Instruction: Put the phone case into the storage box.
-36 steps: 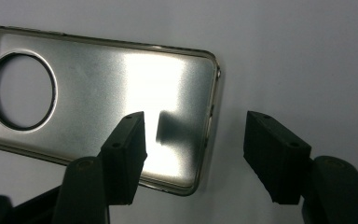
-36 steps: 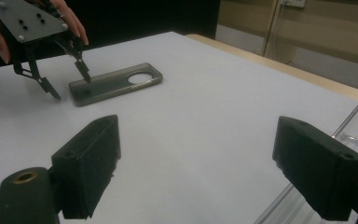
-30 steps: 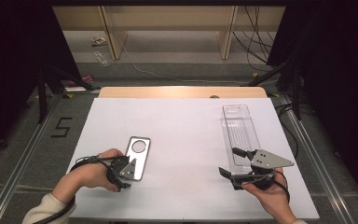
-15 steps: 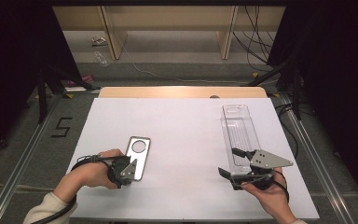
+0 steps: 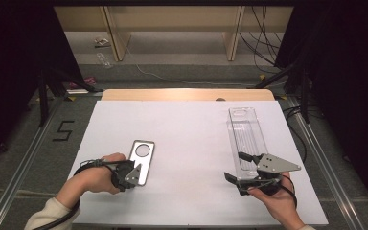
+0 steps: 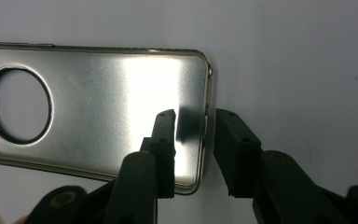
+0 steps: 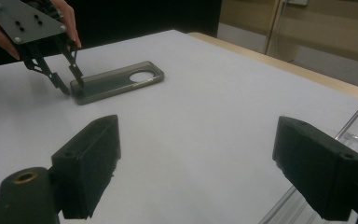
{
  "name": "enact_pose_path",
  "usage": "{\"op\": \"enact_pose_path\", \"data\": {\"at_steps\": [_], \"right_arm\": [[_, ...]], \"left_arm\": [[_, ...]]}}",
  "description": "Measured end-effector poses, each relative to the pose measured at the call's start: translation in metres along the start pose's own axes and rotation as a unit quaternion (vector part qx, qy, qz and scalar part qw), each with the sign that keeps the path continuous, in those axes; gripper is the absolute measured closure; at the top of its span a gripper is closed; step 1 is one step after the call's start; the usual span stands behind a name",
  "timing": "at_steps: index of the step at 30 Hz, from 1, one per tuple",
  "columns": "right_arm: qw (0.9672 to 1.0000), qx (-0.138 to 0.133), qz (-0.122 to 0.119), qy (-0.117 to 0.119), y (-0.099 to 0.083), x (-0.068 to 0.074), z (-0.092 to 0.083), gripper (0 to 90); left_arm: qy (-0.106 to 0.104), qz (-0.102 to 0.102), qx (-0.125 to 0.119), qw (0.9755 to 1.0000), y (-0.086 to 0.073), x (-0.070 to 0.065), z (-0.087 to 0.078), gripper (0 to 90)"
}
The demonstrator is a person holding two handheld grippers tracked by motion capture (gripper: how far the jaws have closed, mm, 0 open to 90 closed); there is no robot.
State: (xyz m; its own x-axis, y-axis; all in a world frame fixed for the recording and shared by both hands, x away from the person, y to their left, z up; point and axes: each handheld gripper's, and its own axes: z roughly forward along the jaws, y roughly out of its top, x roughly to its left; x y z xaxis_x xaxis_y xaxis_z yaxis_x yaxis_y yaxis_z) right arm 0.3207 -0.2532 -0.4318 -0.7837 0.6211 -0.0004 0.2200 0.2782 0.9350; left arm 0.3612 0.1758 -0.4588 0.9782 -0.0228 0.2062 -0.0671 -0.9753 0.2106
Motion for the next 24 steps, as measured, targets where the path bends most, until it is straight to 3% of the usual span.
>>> {"op": "enact_pose_path", "data": {"at_steps": [24], "right_arm": [[1.0000,0.001,0.000,0.001,-0.0002,-0.0002,0.0001,16.2]], "left_arm": [[-0.001,0.016,0.013,0.9998,0.0028,-0.0006,0.0038,77.9]]}}
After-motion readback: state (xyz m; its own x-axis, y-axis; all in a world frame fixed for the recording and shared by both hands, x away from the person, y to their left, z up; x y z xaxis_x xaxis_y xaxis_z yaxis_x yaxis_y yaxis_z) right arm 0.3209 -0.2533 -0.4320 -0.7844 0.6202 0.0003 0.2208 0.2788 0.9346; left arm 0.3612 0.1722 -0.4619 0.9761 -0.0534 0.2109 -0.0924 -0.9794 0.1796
